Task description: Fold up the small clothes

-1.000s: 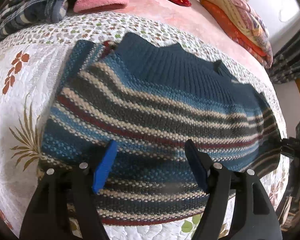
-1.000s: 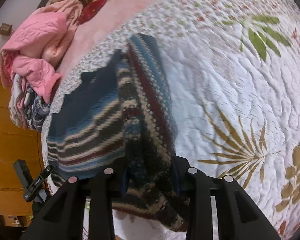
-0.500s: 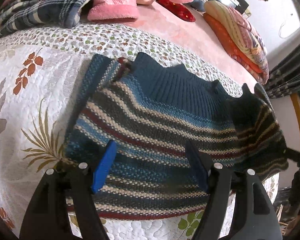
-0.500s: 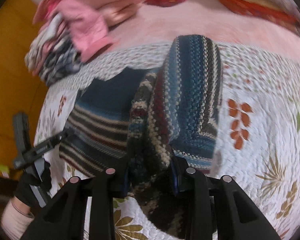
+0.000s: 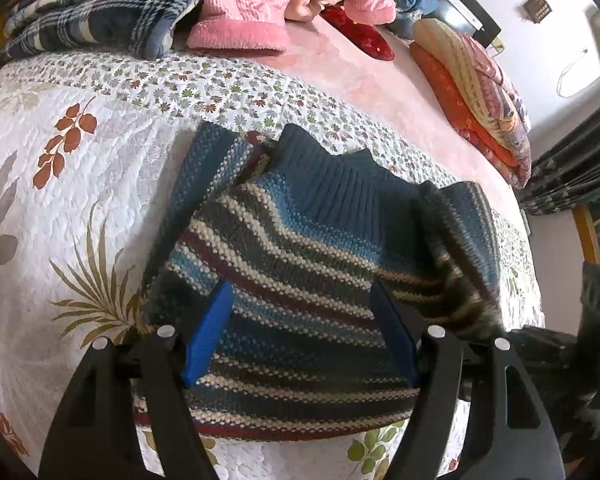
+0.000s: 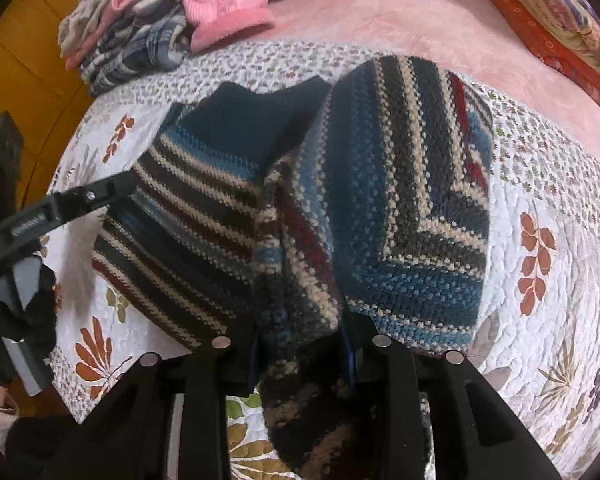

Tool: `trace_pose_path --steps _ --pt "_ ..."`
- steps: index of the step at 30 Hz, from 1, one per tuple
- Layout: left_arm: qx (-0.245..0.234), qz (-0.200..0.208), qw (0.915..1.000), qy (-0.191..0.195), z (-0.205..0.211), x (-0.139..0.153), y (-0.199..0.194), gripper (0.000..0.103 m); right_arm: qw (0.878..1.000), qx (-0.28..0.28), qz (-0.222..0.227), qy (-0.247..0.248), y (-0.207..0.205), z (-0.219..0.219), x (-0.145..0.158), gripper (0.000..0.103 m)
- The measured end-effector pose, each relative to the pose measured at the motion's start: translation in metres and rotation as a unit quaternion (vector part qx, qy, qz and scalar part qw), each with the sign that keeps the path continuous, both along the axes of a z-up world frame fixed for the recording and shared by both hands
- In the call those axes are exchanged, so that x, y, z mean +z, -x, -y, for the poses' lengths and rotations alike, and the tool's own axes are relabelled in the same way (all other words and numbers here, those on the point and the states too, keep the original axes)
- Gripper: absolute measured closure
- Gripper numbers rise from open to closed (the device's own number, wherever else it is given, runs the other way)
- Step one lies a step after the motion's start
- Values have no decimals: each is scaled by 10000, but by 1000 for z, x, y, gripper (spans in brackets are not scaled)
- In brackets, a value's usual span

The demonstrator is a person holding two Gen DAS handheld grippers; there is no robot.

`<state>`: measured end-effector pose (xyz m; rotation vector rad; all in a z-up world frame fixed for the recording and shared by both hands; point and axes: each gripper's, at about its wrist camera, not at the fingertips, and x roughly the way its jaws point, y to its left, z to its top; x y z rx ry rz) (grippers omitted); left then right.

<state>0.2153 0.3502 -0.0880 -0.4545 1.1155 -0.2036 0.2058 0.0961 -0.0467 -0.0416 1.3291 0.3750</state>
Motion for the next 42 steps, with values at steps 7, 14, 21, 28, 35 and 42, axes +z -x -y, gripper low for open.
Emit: trace_pose_path --steps 7,14,21,28,35,42 --pt "-109 22 9998 138 7 4 -1 32 9998 -107 -130 78 -5 -5 -11 70" --pt "-208 -15 9985 500 17 9 -4 32 9988 -265 -273 -307 -9 -9 -14 44" --pt "-415 -156 9940 998 36 8 -9 32 9840 -695 -496 -1561 -6 28 23 44" --pt "-642 -451 9859 1481 65 -8 -15 29 9885 -893 -89 -1214 19 74 72 44" --pt "-737 -720 9774 1848 96 -28 -22 29 9788 -1541 -233 -1331 30 131 51 44" --pt "-888 -825 9737 1928 125 -39 -31 29 9786 -1624 -321 -1219 22 147 34 44"
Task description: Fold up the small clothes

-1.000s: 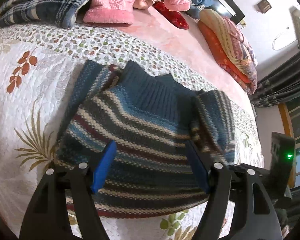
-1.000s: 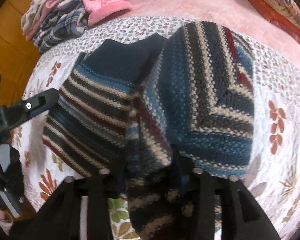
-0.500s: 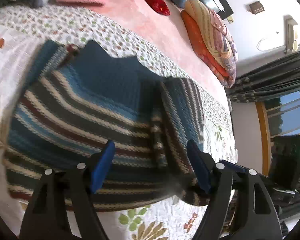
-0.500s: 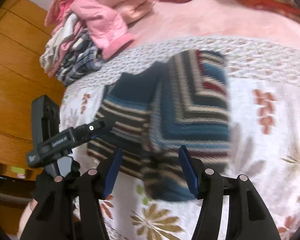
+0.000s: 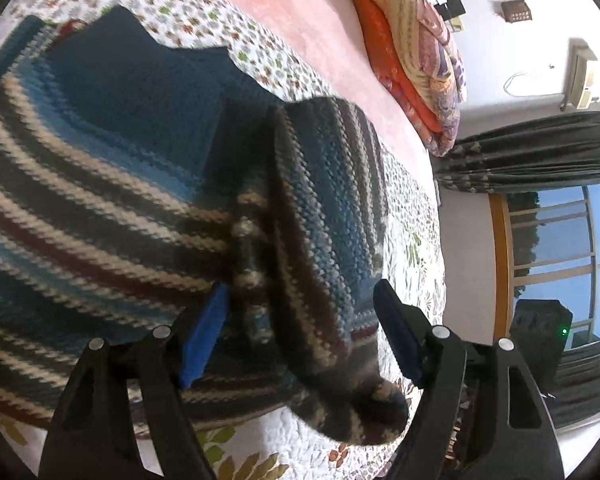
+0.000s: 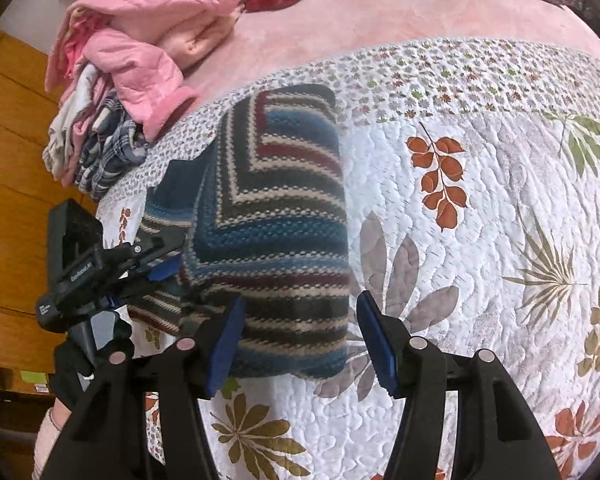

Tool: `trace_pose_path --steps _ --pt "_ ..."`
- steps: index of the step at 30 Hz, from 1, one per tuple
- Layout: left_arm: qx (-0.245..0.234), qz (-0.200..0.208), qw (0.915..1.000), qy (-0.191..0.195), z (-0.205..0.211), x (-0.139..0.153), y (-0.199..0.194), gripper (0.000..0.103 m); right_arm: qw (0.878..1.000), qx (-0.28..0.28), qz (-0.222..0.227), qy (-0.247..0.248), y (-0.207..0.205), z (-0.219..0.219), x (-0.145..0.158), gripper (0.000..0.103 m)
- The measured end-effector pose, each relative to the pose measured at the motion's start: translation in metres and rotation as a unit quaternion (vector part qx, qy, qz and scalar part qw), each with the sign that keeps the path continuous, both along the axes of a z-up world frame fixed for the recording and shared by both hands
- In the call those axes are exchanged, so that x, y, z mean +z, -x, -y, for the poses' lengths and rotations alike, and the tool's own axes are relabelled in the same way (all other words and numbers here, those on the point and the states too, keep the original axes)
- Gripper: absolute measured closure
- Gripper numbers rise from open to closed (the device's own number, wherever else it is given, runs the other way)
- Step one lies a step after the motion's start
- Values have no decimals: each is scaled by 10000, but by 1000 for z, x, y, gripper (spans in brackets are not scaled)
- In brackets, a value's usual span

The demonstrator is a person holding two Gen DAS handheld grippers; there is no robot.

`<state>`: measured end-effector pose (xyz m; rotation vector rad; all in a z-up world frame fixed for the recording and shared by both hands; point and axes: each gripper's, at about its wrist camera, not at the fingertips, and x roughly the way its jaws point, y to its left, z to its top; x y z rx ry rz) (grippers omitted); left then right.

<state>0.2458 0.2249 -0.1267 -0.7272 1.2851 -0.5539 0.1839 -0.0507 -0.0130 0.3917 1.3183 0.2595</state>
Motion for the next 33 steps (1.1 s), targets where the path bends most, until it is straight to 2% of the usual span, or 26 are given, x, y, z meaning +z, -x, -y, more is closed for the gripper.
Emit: trace_pose_path --steps 6,8,11,13,17,19,21,23,25,33 --pt "-80 -72 9998 160 18 -7 -8 33 10000 16 -63 43 -4 6 -10 44" --pt "-167 55 9997 144 26 -3 -10 40 9999 -3 -87 65 -5 8 -13 44" --pt "-304 199 9992 186 38 4 -13 59 9999 -71 -100 61 -7 13 -15 44" --pt "-336 202 9989 269 42 3 -14 60 9998 -137 -113 35 -7 17 -16 44" --pt "-274 42 9992 287 53 -7 -17 52 9995 -263 -157 -46 -8 23 -20 44" --pt "-254 13 9993 283 54 -11 -17 52 9994 -297 -169 -64 -9 24 -21 44" --pt "-268 77 9994 217 56 -10 -18 59 9994 -308 -167 -40 -9 26 -22 44" --pt "-308 202 9992 138 57 -7 -18 75 9994 -317 -164 -13 -9 26 -22 44" --pt "-303 310 9990 131 55 -3 -17 80 9993 -343 -162 2 -10 27 -22 44" --pt "-179 824 9954 448 30 39 -15 85 9991 -396 -39 -131 -10 30 -17 44"
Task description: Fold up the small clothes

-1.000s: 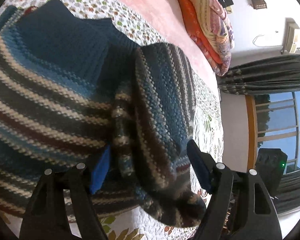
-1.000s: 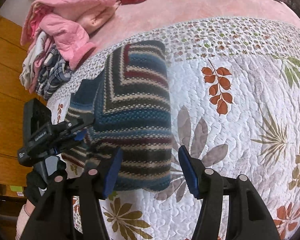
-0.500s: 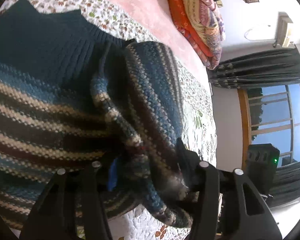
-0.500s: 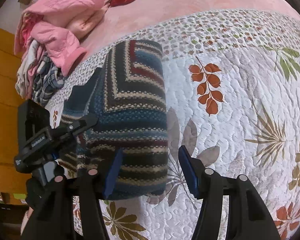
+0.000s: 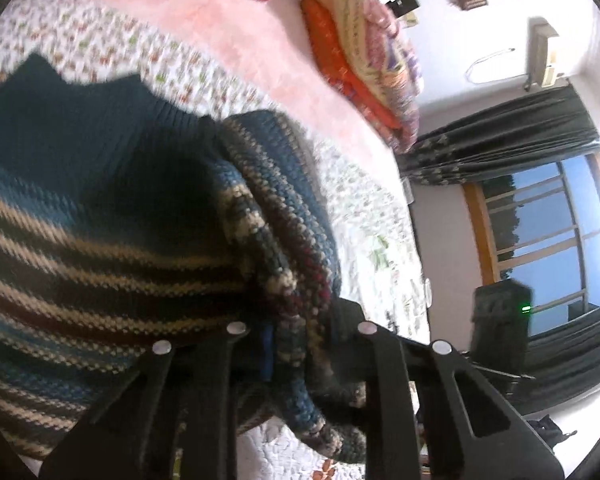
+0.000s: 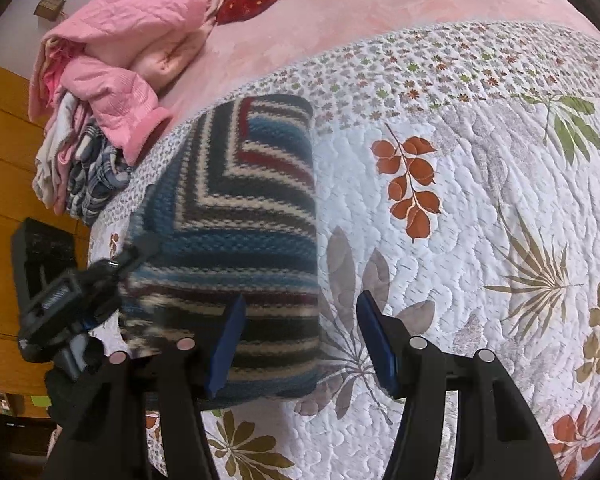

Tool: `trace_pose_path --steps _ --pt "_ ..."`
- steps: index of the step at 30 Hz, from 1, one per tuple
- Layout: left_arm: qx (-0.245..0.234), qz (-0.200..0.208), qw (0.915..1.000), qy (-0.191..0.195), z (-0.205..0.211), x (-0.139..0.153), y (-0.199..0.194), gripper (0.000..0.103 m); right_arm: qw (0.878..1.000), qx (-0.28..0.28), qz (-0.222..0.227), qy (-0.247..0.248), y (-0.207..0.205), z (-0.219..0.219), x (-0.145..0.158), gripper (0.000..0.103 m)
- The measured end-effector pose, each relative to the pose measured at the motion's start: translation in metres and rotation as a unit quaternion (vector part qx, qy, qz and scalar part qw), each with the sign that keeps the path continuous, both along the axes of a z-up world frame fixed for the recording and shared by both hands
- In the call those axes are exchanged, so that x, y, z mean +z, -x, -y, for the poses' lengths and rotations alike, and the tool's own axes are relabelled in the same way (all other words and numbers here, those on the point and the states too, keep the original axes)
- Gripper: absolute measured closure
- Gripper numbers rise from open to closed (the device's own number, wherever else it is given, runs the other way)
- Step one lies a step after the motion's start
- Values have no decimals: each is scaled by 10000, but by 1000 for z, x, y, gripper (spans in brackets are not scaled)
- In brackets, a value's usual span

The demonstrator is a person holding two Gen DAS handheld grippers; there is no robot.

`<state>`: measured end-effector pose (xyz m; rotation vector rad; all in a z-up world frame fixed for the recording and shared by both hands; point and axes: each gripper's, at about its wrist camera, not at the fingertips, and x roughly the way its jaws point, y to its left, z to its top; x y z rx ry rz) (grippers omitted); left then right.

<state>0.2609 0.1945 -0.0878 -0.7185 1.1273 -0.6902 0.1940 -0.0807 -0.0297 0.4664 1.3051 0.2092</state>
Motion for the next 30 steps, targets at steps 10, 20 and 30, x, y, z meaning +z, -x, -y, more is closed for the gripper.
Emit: trace_pose_path --steps 10,20,30 --pt "194 353 9992 -80 -76 41 5 86 9986 345 8 -389 -2 -27 -3 44" --pt "610 372 9973 -192 -168 34 20 86 9931 938 134 -685 3 -89 -4 43" --pt "888 296 9955 -144 -225 10 23 86 9917 992 -112 -805 2 -118 -26 40"
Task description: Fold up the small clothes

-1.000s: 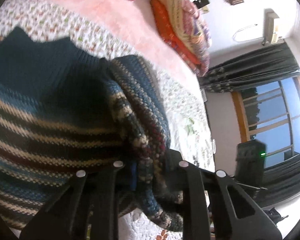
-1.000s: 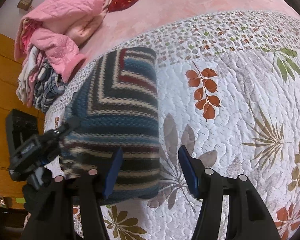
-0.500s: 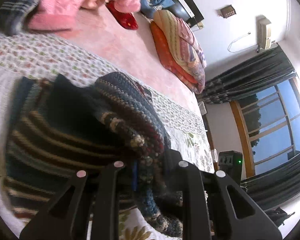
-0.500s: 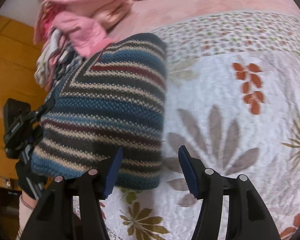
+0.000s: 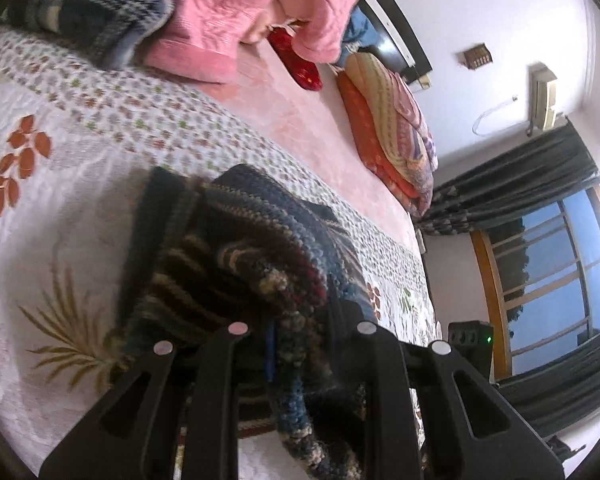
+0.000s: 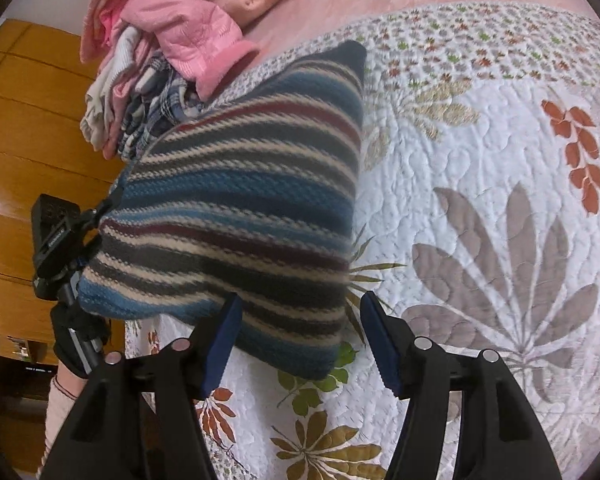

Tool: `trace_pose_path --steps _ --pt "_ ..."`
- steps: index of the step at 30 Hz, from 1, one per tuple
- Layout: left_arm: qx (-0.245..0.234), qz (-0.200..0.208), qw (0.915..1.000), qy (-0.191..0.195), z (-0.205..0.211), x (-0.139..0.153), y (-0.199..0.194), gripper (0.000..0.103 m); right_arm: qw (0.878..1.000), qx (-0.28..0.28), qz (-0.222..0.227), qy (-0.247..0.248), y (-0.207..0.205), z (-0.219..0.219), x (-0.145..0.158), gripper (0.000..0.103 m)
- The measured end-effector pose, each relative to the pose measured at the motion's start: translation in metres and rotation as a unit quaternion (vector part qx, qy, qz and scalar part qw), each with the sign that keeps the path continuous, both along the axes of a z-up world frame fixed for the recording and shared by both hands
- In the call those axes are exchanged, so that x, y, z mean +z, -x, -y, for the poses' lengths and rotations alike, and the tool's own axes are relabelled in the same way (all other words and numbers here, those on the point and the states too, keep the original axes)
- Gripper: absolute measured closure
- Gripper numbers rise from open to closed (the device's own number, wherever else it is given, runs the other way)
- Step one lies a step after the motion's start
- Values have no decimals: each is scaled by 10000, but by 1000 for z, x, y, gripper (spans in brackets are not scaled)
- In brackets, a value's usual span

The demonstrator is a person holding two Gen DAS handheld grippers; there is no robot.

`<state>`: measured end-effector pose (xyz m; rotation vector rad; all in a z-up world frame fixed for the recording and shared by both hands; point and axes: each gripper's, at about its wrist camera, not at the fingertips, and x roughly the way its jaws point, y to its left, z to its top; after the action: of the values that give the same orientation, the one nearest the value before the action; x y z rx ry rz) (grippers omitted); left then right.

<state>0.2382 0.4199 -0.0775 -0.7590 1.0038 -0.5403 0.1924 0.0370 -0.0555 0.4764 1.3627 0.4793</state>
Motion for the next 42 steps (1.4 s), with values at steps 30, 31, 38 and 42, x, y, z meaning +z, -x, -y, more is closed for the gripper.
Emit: trace_pose_path --steps 30,31,38,42 --pt "-245 -1036 9888 -1046 12 10 68 47 9988 189 -422 -155 7 -31 -20 38" --pt "-329 -1157 9859 -1161 19 5 71 47 9988 174 -436 -158 7 -32 -20 38" --pt "-526 -1512 9738 -1613 45 -27 67 54 9991 159 -386 -105 7 -29 -17 38" --pt "-430 -1496 9817 -1096 37 -35 66 94 9992 157 -366 -53 10 -31 -18 38"
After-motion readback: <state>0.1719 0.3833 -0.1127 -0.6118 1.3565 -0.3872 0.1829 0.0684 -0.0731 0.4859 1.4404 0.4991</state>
